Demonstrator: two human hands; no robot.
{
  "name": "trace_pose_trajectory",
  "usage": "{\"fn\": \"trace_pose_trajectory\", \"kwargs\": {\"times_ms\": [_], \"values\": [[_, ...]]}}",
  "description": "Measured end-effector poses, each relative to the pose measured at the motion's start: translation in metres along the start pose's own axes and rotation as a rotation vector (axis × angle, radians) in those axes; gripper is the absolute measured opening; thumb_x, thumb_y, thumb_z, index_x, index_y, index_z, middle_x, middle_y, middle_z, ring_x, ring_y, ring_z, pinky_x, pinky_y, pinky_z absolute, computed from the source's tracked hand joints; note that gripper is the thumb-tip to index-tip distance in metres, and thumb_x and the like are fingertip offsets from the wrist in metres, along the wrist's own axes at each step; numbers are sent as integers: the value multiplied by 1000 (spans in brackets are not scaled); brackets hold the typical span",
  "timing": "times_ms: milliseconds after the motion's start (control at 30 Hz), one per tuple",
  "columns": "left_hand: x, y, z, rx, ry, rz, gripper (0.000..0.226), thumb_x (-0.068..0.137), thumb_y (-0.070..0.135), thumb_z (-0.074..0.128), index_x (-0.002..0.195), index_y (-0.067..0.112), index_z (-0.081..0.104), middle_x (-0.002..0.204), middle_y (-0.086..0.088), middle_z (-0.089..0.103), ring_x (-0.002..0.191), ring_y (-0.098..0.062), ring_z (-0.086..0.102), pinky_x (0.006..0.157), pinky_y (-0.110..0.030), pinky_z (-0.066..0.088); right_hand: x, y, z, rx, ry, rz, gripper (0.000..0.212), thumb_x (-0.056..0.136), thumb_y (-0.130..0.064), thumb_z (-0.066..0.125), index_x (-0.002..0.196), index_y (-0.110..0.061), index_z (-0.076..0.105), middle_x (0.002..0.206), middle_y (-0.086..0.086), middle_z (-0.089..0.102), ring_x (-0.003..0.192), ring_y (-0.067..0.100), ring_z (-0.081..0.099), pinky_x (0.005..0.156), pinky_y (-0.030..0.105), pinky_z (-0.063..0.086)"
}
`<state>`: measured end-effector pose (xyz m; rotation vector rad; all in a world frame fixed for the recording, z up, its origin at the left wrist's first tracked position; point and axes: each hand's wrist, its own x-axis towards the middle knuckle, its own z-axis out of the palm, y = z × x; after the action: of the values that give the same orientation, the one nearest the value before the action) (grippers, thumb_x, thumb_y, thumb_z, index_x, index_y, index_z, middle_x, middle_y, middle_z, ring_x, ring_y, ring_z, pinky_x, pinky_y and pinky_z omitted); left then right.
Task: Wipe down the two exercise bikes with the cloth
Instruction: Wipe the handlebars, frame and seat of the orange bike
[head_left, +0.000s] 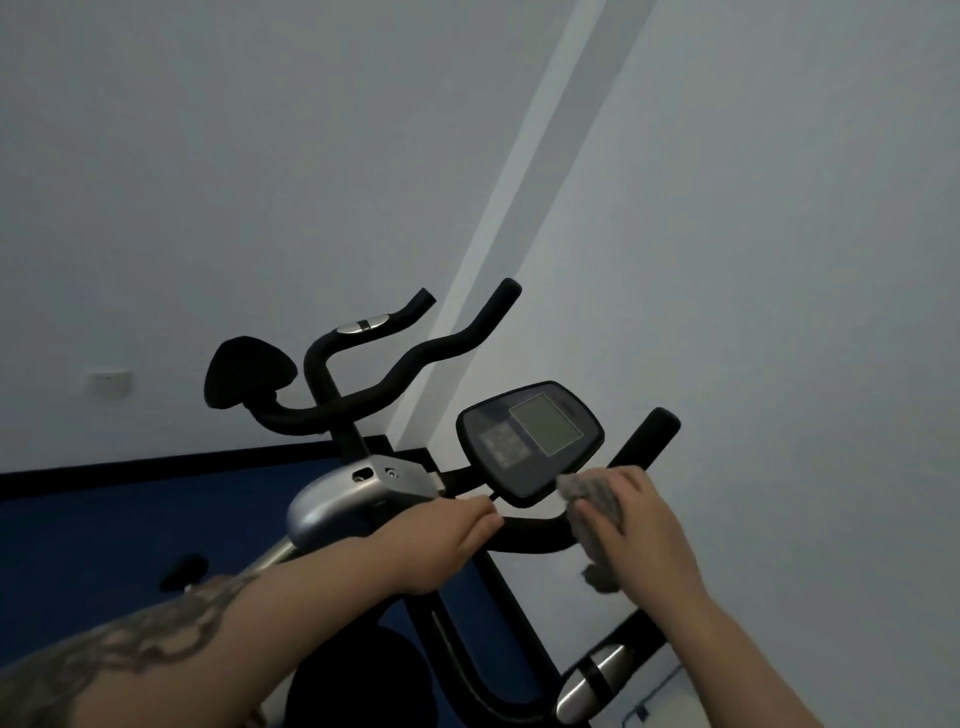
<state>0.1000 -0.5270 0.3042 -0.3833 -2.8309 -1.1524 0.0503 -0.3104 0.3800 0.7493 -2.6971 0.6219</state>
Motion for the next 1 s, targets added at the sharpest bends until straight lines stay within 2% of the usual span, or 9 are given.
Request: {"fn": "trace_pose_trajectory", "kwargs": {"times_ms": [100,233,367,433,567,600,767,933,1000], "values": [[0,-3,3,-10,17,2,30,105,43,29,98,23,49,83,4,56,74,-13,52,72,-32,40,-5,-5,2,-9,83,56,12,94,-30,60,106,-29,62,107,-20,46,86,-2,57,68,11,42],[1,-6,4,-32,25,-3,29,104,45,29,97,26,49,90,1,61,84,-18,58,82,-40,46,-8,-14,9,23,-175,-73,14,92,-30,64,106,-32,63,106,-24,46,93,-6,55,75,7,42],[1,-9,4,-70,27,-14,27,103,47,30,98,31,50,90,3,62,83,-15,59,82,-37,48,6,-3,-15,-123,31,46,16,93,-31,62,109,-30,63,108,-18,48,84,1,58,72,20,47],[1,-10,6,-67,38,-8,27,103,48,30,98,32,51,89,4,63,82,-13,59,81,-36,48,-1,-5,-5,-59,59,66,14,94,-30,61,106,-35,60,108,-17,47,84,-2,57,69,15,47],[3,-11,8,-71,50,-4,27,103,48,30,99,31,52,86,5,62,80,-11,59,78,-33,48,-2,-6,-7,126,-101,71,13,90,-28,66,96,-40,64,104,-17,52,93,-10,54,76,5,41],[3,-11,8,-72,49,-3,27,103,48,31,98,32,52,85,6,62,79,-11,58,78,-33,48,2,-5,-15,108,-76,70,12,89,-28,67,97,-38,65,105,-17,53,94,-10,54,76,5,39],[6,-15,9,-96,46,-32,24,101,51,31,94,37,49,80,10,59,75,-4,57,77,-31,49,21,1,-43,153,420,177,20,91,-28,65,111,-25,64,107,-13,46,95,-10,52,75,0,36],[3,-14,9,-76,41,-45,26,101,52,29,95,37,49,79,10,59,75,-3,57,77,-32,49,5,0,-8,6,101,196,14,91,-40,64,102,-32,63,106,-12,45,90,-5,52,75,14,40],[3,-13,8,-81,42,-43,28,102,51,29,98,35,51,81,9,60,77,-5,58,79,-34,50,10,-1,-15,79,210,198,9,91,-42,63,97,-36,62,102,-15,47,90,-7,51,74,15,40]]}}
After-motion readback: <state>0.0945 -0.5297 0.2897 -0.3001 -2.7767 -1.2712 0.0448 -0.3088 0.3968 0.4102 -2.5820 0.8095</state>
